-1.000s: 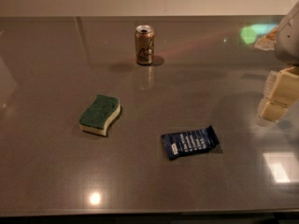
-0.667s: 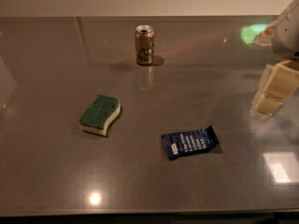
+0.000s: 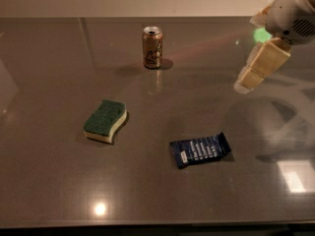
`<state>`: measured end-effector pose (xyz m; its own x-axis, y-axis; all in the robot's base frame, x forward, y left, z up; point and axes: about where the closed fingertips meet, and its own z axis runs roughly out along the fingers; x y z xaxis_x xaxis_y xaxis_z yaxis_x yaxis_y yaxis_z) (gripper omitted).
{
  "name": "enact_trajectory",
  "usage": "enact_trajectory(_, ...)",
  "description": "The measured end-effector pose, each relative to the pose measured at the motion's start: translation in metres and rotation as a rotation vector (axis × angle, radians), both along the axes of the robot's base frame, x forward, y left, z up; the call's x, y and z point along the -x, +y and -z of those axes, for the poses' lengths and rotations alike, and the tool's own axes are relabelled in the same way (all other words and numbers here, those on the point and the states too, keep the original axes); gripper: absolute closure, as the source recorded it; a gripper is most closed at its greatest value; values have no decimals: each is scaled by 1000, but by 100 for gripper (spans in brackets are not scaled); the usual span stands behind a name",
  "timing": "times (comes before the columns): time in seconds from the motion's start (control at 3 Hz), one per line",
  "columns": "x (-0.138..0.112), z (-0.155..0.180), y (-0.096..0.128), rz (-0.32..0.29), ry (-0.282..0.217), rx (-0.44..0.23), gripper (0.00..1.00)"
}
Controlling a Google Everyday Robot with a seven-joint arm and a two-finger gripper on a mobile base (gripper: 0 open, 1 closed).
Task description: Move orange can near sponge
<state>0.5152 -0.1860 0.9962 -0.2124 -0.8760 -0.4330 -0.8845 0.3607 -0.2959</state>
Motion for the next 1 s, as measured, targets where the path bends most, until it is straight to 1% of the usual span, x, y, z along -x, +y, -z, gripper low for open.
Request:
enact_trajectory(0.33,-41,-7,19,0,-65,-84,0)
enact_trajectory(0.67,-82,-12,41,1,-121,-190,0)
enact_trajectory(1.0,-120,-13,63,17,-150,-299,0)
